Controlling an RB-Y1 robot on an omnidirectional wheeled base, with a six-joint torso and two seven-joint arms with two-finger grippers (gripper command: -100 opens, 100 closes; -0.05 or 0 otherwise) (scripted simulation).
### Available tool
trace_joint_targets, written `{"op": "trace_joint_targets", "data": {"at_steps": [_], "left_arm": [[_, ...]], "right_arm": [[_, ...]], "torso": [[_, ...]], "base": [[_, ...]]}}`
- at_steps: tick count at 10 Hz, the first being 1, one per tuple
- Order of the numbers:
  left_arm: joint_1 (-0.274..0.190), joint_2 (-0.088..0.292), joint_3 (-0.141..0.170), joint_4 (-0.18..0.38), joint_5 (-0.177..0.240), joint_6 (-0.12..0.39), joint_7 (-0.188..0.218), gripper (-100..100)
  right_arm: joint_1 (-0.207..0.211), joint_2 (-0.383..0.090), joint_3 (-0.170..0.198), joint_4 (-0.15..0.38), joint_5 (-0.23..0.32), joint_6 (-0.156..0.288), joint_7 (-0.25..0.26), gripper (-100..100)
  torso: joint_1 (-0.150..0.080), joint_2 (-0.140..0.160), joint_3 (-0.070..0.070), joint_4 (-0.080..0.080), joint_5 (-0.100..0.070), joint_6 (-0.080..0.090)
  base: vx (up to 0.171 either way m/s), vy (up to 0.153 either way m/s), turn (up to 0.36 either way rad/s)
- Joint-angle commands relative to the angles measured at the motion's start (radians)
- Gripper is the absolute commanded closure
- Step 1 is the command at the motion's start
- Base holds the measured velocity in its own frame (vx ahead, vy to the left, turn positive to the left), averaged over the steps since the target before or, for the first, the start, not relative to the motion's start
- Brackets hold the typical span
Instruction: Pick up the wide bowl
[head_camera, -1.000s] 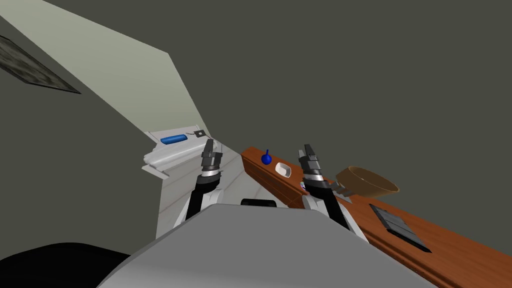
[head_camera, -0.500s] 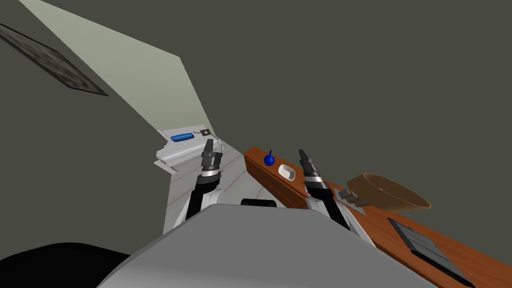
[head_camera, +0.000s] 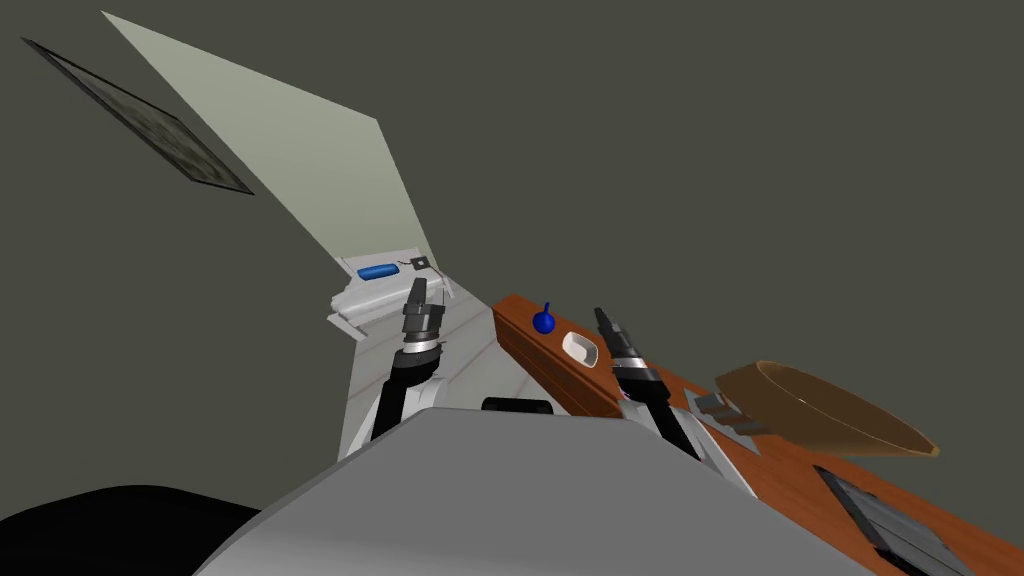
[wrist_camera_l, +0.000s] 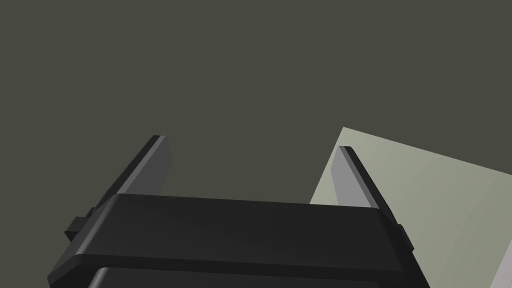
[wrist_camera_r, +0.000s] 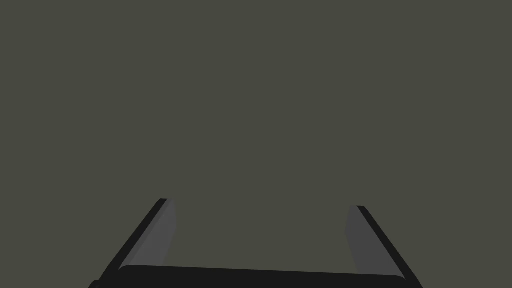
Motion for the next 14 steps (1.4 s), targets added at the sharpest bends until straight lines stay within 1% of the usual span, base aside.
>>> {"op": "trace_joint_targets", "data": {"at_steps": [1,2,3,4,5,6,7,8,9,10,11,12,13,14], "left_arm": [[0.0,0.0,0.0,0.0,0.0,0.0,0.0,0],[0.0,0.0,0.0,0.0,0.0,0.0,0.0,0],[0.0,0.0,0.0,0.0,0.0,0.0,0.0,0],[0.0,0.0,0.0,0.0,0.0,0.0,0.0,0],[0.0,0.0,0.0,0.0,0.0,0.0,0.0,0],[0.0,0.0,0.0,0.0,0.0,0.0,0.0,0],[0.0,0.0,0.0,0.0,0.0,0.0,0.0,0],[0.0,0.0,0.0,0.0,0.0,0.0,0.0,0],[0.0,0.0,0.0,0.0,0.0,0.0,0.0,0],[0.0,0.0,0.0,0.0,0.0,0.0,0.0,0],[0.0,0.0,0.0,0.0,0.0,0.0,0.0,0],[0.0,0.0,0.0,0.0,0.0,0.0,0.0,0],[0.0,0.0,0.0,0.0,0.0,0.0,0.0,0],[0.0,0.0,0.0,0.0,0.0,0.0,0.0,0]], "right_arm": [[0.001,-0.003,-0.019,0.033,0.032,0.009,0.05,-100],[0.004,-0.004,-0.037,0.066,0.06,0.013,0.074,-100],[0.004,-0.004,-0.037,0.066,0.06,0.013,0.094,-100],[0.006,-0.005,-0.055,0.1,0.089,0.018,0.128,-100],[0.006,-0.005,-0.055,0.1,0.089,0.018,0.139,-100],[0.008,-0.005,-0.075,0.135,0.119,0.023,0.177,-100],[0.008,-0.005,-0.075,0.135,0.119,0.023,0.186,-100],[0.011,-0.004,-0.095,0.172,0.151,0.028,0.229,-100],[0.011,-0.004,-0.095,0.172,0.151,0.028,0.234,-100],[0.013,-0.004,-0.115,0.21,0.182,0.034,0.27,-100],[0.013,-0.004,-0.115,0.21,0.182,0.034,0.283,-100],[0.015,-0.004,-0.136,0.243,0.215,0.04,0.318,-100],[0.015,-0.004,-0.136,0.25,0.215,0.04,0.333,-100],[0.017,-0.003,-0.158,0.285,0.248,0.045,0.367,-100]], "torso": [[0.0,0.0,0.0,0.0,0.0,0.0],[0.0,0.0,0.0,0.0,0.0,0.0],[0.0,0.0,0.0,0.0,0.0,0.0],[0.0,0.0,0.0,0.0,0.0,0.0],[0.0,0.0,0.0,0.0,0.0,0.0],[0.0,0.0,0.0,0.0,0.0,0.0],[0.0,0.0,0.0,0.0,0.0,0.0],[0.0,0.0,0.0,0.0,0.0,0.0],[0.0,0.0,0.0,0.0,0.0,0.0],[0.0,0.0,0.0,0.0,0.0,0.0],[0.0,0.0,0.0,0.0,0.0,0.0],[0.0,0.0,0.0,0.0,0.0,0.0],[0.0,0.0,0.0,0.0,0.0,0.0],[0.0,0.0,0.0,0.0,0.0,0.0]], "base": [[0.014,0.009,0.125],[0.018,0.013,0.22],[0.013,0.011,0.067],[0.012,0.017,0.125],[0.012,0.012,0.066],[0.017,0.014,0.109],[0.014,0.009,0.097],[0.015,0.013,0.146],[0.015,0.009,0.074],[0.014,0.011,0.158],[0.013,0.007,0.078],[0.019,0.015,0.169],[0.016,0.008,0.063],[0.019,0.013,0.15]]}}
